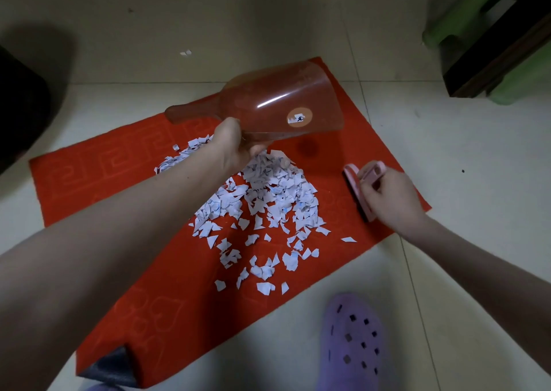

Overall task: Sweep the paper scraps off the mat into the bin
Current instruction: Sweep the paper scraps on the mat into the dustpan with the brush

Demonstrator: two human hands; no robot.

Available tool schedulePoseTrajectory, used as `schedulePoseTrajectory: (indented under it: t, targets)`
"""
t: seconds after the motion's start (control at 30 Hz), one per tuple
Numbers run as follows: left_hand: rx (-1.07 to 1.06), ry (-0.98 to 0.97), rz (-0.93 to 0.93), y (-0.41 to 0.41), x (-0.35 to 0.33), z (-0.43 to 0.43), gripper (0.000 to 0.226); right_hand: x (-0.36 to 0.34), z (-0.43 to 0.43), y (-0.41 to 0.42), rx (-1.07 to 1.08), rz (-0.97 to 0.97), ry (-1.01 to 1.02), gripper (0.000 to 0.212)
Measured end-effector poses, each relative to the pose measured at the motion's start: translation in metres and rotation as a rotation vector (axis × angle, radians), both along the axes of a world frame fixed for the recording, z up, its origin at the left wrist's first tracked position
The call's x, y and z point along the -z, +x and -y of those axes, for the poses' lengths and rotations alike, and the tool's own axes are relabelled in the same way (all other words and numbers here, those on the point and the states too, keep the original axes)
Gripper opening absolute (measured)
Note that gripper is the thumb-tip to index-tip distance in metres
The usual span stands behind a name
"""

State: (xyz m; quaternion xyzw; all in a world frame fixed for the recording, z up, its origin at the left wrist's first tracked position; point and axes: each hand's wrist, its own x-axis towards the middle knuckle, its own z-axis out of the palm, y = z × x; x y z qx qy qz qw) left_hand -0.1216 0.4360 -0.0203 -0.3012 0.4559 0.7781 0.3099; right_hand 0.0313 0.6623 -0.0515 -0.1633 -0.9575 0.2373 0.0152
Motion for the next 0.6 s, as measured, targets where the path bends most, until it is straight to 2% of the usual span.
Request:
schedulePoseTrajectory:
  t: [0.2,0.33,0.4,0.5,0.6]
  targets:
    - [0.001,0.01,-0.013,0.0,-0.002,0.0,0.029,0.017,0.026,0.04,-0.111,-0.08,-0.063,0.01]
    - [0.015,-0.011,-0.009,0.003,-0.001,0.0,0.03,0.003,0.035,0.024,-0.048,-0.144,-0.433,0.019]
    - [0.016,-0.011,-0.009,0.005,0.0,-0.001,0.03,-0.008,0.033,0.008,0.011,-0.236,-0.527,0.022]
    - [0.021,-0.01,-0.012,0.005,-0.002,-0.001,0.031,-0.016,0.019,-0.002,0.043,-0.304,-0.388,0.014]
    - [0.027,-0.02,-0.021,0.003,-0.003,0.001,0.031,-0.009,0.0,0.003,0.076,-0.171,-0.165,0.013]
